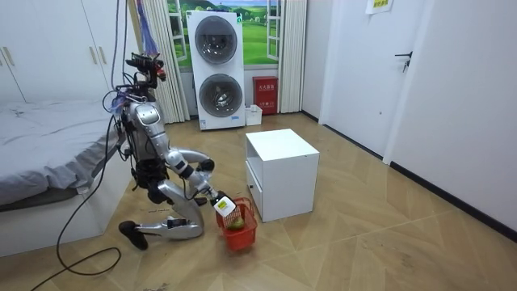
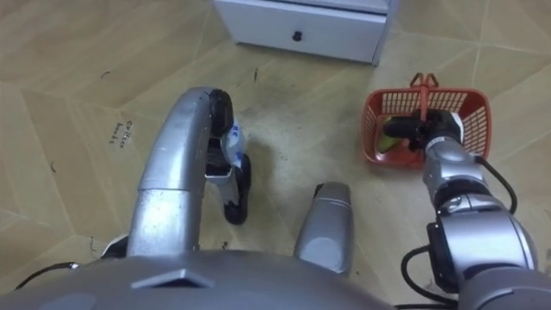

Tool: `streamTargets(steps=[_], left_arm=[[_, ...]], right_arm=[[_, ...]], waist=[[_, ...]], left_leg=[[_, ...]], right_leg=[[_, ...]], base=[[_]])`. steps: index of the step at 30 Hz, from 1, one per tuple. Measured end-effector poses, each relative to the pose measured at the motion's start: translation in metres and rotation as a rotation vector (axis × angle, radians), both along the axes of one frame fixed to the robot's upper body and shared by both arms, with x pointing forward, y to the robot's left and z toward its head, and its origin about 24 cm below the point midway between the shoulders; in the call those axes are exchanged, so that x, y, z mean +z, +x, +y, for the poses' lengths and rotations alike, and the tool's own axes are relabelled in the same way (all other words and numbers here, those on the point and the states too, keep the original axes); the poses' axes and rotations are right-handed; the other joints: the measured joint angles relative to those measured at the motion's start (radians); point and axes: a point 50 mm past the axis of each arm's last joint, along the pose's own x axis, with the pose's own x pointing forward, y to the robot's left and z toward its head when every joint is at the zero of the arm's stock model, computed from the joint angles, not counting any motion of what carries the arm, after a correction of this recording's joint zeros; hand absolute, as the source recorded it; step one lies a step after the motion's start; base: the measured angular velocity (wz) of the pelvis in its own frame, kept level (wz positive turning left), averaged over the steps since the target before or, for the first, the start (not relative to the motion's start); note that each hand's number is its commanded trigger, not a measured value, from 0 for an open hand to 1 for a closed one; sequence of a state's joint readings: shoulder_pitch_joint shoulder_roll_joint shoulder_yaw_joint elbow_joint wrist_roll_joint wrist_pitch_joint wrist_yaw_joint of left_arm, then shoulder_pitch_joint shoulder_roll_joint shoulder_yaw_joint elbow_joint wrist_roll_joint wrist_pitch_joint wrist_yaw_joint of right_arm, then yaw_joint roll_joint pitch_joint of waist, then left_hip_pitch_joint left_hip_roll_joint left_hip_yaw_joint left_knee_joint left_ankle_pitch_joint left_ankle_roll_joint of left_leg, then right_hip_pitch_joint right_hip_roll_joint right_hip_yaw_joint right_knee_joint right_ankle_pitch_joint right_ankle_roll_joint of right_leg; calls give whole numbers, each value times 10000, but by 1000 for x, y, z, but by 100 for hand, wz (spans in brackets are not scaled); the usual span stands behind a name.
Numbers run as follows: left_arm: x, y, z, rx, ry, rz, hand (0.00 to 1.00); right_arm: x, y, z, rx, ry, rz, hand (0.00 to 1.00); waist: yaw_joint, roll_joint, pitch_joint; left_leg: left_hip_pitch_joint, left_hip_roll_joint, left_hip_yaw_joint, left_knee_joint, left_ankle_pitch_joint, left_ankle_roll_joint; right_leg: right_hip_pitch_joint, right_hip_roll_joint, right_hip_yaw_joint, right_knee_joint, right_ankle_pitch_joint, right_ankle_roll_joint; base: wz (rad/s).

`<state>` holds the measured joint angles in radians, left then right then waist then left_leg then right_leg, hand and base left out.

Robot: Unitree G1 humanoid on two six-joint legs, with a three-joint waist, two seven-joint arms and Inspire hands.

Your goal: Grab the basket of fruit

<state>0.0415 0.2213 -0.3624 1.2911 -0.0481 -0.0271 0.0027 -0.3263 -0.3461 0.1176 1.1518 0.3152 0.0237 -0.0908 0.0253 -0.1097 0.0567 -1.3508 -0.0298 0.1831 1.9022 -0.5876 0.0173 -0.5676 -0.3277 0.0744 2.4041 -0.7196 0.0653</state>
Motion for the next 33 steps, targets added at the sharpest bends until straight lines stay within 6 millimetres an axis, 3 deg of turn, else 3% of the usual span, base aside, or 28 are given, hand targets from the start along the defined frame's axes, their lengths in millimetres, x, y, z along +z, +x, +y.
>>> streamTargets(steps=[5, 10, 13, 15, 19, 21, 22, 23, 24, 25, 27, 31, 33], left_arm=[[5, 26, 1, -45, -78, -631, 0], [9, 42, 6, 372, -45, -1156, 0], [13, 49, 12, 737, 31, -1504, 0], [13, 51, 13, 820, 74, -1568, 0], [12, 47, 14, 1196, 215, -1312, 0], [9, 27, 18, 1560, 420, -848, 0], [6, 11, 18, 1569, 499, -373, 0], [5, 11, 14, 1238, 447, -300, 0], [6, 16, 10, 1140, 351, -493, 0], [6, 10, 14, 1243, 486, -423, 0], [7, 11, 17, 1495, 818, -434, 0], [6, 2, 19, 1603, 1221, -89, 0], [7, -2, 23, 1906, 1361, -53, 0]], right_arm=[[11, 15, 5, 539, -279, -578, 100], [27, 32, 14, 1006, -334, -1469, 100], [38, 42, 20, 1306, -310, -2054, 100], [43, 47, 24, 1528, -353, -2273, 100], [53, 60, 40, 2272, -563, -2555, 100], [53, 63, 54, 2843, -606, -2594, 100], [49, 61, 62, 3039, -565, -2452, 100], [52, 56, 49, 2820, -841, -2400, 100], [56, 55, 41, 2748, -1082, -2369, 100], [60, 57, 38, 2480, -1131, -2422, 100], [71, 58, 47, 2680, -1370, -2994, 100], [82, 52, 53, 3079, -1745, -3618, 100], [98, 54, 53, 3031, -1815, -4365, 100]], waist=[[3, -98, -33], [-219, -154, -39], [-143, -121, -78], [-17, -112, -93], [148, -12, -144], [176, 58, -129], [272, 240, -42], [192, 35, -115], [74, 132, -265], [161, -111, -287], [98, -107, -307], [103, -44, -339], [136, -35, -359]], left_leg=[[198, -102, -186, 145, -163, 112], [421, -541, -344, 185, -211, 202], [571, -512, -566, 113, -260, 317], [839, -352, -630, -216, -245, 346], [2056, -43, -993, -2401, -115, 278], [2730, 327, -1062, -3025, 618, 672], [2838, 428, -876, -3121, 1204, 934], [2888, -250, -72, -4958, 1223, 1008], [2987, -491, 350, -6159, 1657, 1226], [3102, -687, 342, -6373, 1939, 1479], [3903, -658, 206, -7588, 1915, 1537], [5880, -467, 203, -9317, 2141, 1332], [6677, -299, 374, -10077, 2318, 1181]], right_leg=[[491, 70, -261, -243, 4, 1], [999, 71, -314, -654, -12, -4], [1128, 586, -230, -1279, -107, 12], [1159, 890, -175, -1971, -108, 14], [1251, 1341, -60, -5118, -108, 20], [1932, 1490, -87, -7162, -89, 44], [2818, 1664, -112, -8589, -86, 50], [3399, 1440, -171, -9778, -77, 68], [3513, 1412, -237, -10222, -67, 92], [3778, 1167, -329, -10915, 4, 237], [4276, 1241, -552, -12838, 862, 547], [5171, 1246, -812, -15133, 1590, 345], [5619, 1263, -877, -15994, 2398, 405]], base=[[5], [4], [-10], [-22], [-57], [-85], [-43], [-6], [26], [11], [-24], [-58], [-50]])
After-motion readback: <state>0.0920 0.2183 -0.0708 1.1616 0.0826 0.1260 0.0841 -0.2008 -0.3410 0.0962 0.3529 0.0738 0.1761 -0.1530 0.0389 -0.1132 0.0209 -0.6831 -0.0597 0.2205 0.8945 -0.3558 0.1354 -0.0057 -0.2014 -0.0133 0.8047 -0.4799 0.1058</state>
